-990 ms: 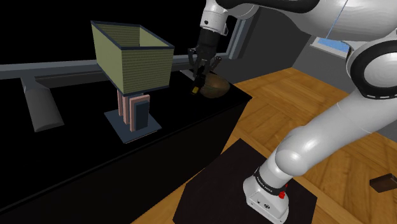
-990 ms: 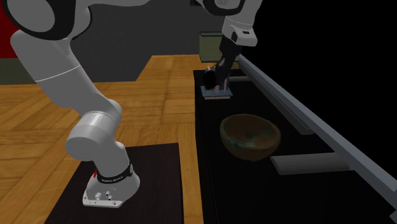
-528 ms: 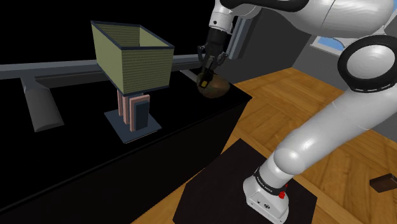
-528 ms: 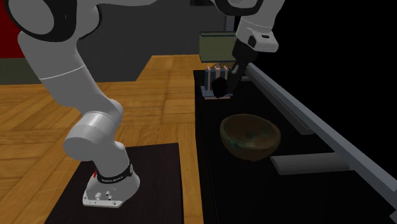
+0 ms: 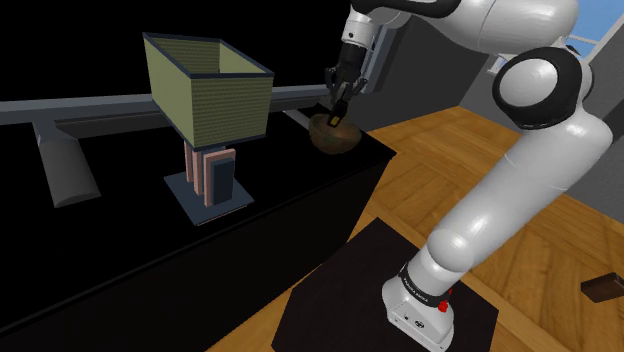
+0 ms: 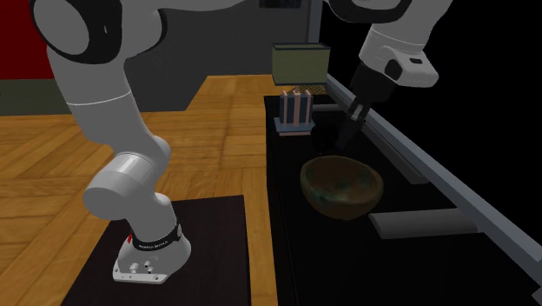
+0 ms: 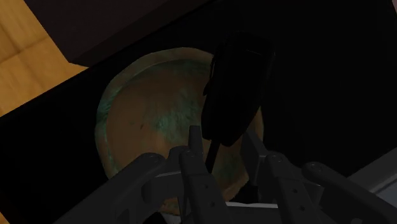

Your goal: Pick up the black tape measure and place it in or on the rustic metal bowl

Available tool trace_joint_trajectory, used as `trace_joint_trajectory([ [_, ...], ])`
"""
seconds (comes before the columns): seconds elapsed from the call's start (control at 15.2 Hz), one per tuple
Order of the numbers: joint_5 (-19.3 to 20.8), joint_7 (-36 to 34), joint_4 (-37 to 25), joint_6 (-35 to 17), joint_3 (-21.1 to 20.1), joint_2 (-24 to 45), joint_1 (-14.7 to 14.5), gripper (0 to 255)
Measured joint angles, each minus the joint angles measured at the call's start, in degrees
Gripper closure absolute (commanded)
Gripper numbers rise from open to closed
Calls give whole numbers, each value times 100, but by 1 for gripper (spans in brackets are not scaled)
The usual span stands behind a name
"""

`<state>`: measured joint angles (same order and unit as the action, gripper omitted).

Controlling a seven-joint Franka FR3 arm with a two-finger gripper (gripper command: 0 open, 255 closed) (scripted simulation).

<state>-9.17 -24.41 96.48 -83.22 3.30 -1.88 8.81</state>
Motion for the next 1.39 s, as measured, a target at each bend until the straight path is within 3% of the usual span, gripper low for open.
trace_joint_trajectory([
  [0.2, 37, 229, -33, -68, 109, 139, 103, 255],
  [0.86, 42, 338, 721, -798, 104, 124, 98, 255],
  [1.25, 44, 354, 792, -862, 108, 115, 102, 255],
  [1.32, 44, 355, 792, -863, 108, 115, 102, 0],
  [1.39, 44, 355, 793, -863, 108, 115, 102, 0],
])
